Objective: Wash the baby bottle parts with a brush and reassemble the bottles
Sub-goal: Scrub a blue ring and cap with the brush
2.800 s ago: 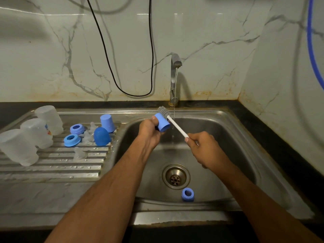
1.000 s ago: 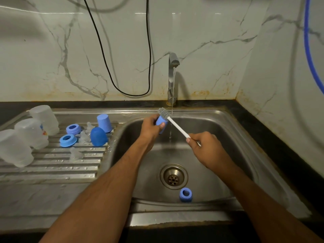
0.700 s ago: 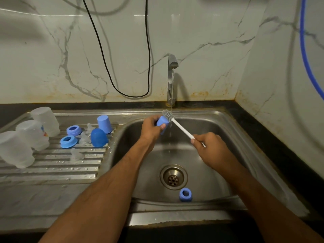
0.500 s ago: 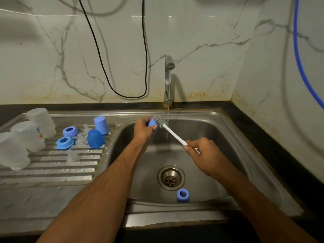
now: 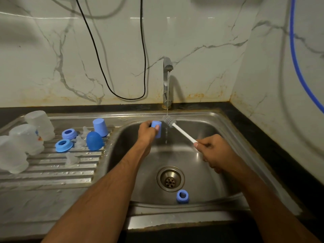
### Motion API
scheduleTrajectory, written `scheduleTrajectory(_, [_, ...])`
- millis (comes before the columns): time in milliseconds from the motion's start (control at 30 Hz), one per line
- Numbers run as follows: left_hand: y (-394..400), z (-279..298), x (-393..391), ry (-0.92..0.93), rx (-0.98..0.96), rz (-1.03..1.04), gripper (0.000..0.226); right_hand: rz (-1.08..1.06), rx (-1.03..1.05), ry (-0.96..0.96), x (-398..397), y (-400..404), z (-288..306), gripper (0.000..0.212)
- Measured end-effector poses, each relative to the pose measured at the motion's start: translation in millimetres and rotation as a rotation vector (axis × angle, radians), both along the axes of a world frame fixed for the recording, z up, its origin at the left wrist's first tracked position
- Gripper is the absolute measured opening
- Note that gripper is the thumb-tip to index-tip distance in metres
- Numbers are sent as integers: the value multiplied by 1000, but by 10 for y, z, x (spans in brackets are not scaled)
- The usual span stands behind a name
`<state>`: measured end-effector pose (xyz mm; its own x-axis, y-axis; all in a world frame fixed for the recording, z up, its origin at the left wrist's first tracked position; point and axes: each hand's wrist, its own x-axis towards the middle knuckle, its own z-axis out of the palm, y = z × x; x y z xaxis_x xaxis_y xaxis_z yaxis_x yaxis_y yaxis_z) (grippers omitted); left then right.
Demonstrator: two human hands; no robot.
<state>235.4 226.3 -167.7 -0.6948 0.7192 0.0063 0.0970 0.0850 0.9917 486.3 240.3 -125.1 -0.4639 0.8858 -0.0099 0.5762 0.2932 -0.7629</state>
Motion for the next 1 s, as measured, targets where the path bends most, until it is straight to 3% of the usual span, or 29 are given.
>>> scheduleTrajectory(167, [25,-35,103,103,-63,26,35,-160,151,-39,42,169,-96,26])
scheduleTrajectory(433, [226,304,232,278,-35,-2,40,-148,176,-61,9,181,-98,27])
scheduleTrajectory(600, [301,125,191,254,-12,22,47,-149,213,-96,-18,191,-93,29])
scheduleTrajectory(1000, [309,-75,98,200,-31,53,37,-181,226,-97,-77,193,-108,33])
